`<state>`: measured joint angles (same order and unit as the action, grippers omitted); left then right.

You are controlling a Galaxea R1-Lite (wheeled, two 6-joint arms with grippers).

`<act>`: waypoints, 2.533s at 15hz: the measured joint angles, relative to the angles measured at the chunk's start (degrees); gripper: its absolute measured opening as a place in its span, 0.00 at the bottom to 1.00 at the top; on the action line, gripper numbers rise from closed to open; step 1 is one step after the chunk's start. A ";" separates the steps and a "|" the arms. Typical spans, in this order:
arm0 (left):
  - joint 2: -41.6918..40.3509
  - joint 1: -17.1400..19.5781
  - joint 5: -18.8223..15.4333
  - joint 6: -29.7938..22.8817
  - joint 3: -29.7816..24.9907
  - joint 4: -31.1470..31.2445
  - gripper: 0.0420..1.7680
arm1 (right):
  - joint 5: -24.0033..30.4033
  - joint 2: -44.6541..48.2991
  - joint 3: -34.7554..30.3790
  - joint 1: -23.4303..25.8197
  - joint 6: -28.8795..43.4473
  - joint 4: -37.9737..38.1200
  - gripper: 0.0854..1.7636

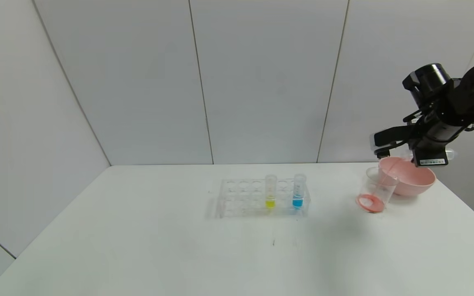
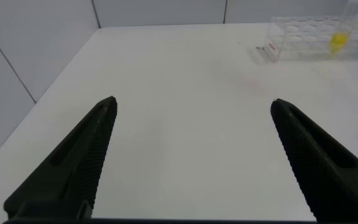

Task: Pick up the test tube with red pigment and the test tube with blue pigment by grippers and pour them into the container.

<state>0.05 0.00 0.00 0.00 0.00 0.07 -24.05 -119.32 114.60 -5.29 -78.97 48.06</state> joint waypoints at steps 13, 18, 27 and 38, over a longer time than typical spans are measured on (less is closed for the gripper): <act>0.00 0.00 0.00 0.00 0.00 0.00 1.00 | -2.13 0.68 0.00 -1.23 -0.46 -0.98 0.24; 0.00 0.00 0.00 0.00 0.00 0.00 1.00 | 9.96 0.88 0.00 0.89 0.28 -6.81 0.24; 0.00 0.00 0.00 0.00 0.00 0.00 1.00 | 53.60 2.67 -0.24 7.50 34.28 -12.12 0.24; 0.00 0.00 0.00 0.00 0.00 0.00 1.00 | 43.79 10.18 -29.90 7.79 75.63 -69.60 0.24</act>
<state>0.05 0.00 0.00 0.00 0.00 0.07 19.74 -109.14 84.70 2.50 -3.34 -21.54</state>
